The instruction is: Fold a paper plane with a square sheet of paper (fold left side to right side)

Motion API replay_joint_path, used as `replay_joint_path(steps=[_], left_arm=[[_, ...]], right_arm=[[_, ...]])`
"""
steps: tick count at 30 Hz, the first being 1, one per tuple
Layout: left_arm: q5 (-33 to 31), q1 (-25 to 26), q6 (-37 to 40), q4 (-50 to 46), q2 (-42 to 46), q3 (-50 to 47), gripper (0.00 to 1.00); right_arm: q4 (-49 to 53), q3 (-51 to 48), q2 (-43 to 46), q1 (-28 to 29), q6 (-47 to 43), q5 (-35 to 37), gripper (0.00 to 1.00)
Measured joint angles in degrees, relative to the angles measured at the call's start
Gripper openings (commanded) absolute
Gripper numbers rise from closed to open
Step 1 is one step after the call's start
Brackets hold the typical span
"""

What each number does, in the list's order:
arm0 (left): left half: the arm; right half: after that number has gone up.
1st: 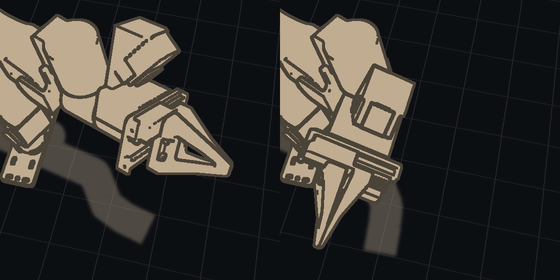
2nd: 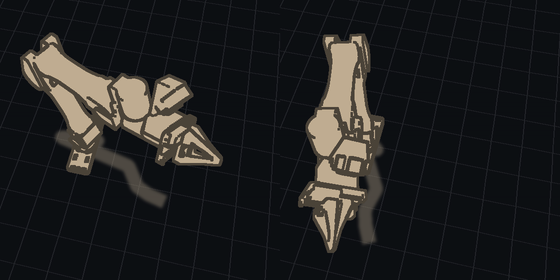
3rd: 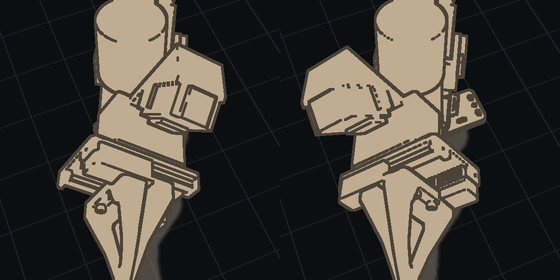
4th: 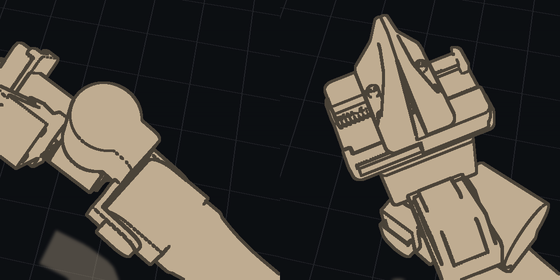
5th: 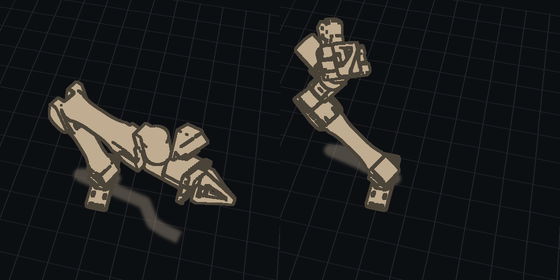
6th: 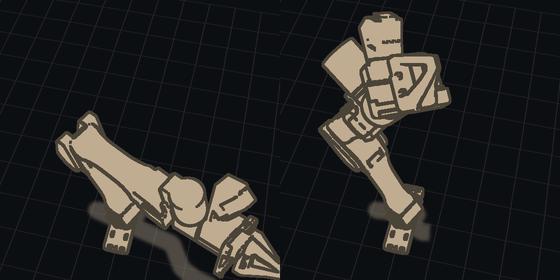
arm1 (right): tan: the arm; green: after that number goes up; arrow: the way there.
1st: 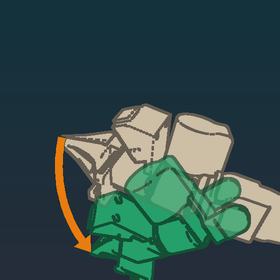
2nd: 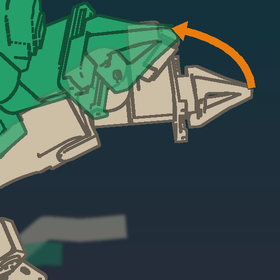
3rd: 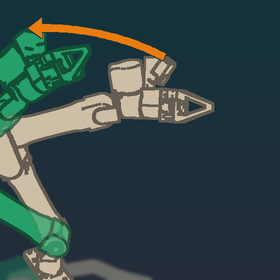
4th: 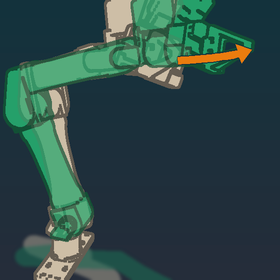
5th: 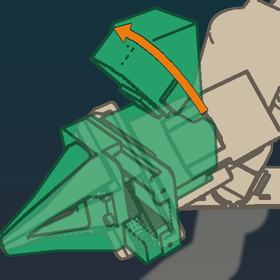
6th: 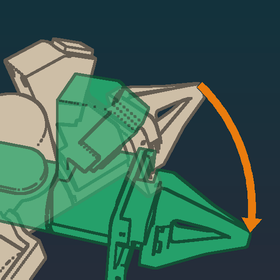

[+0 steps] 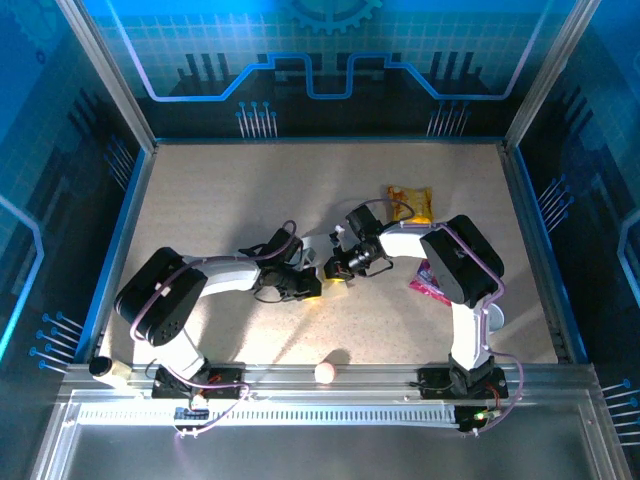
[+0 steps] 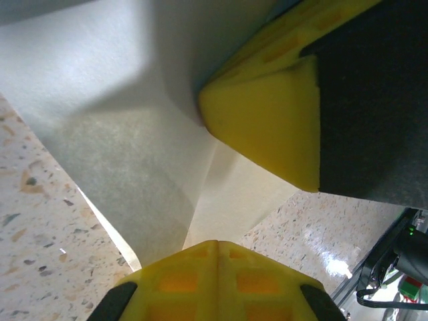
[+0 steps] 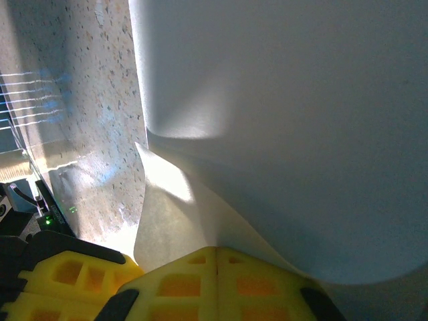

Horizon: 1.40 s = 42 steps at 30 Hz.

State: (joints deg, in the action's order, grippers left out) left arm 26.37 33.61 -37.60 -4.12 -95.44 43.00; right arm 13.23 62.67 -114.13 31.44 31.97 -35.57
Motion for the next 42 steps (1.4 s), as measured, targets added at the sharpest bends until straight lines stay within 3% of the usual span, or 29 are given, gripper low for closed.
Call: replay_joint_path(steps=[42], left_arm=[[-2.6, 0.0, 0.2, 1.7, 0.6, -2.0, 0.00]], right_arm=[[-1.0, -0.7, 0.3, 0.0, 0.2, 0.0, 0.00]])
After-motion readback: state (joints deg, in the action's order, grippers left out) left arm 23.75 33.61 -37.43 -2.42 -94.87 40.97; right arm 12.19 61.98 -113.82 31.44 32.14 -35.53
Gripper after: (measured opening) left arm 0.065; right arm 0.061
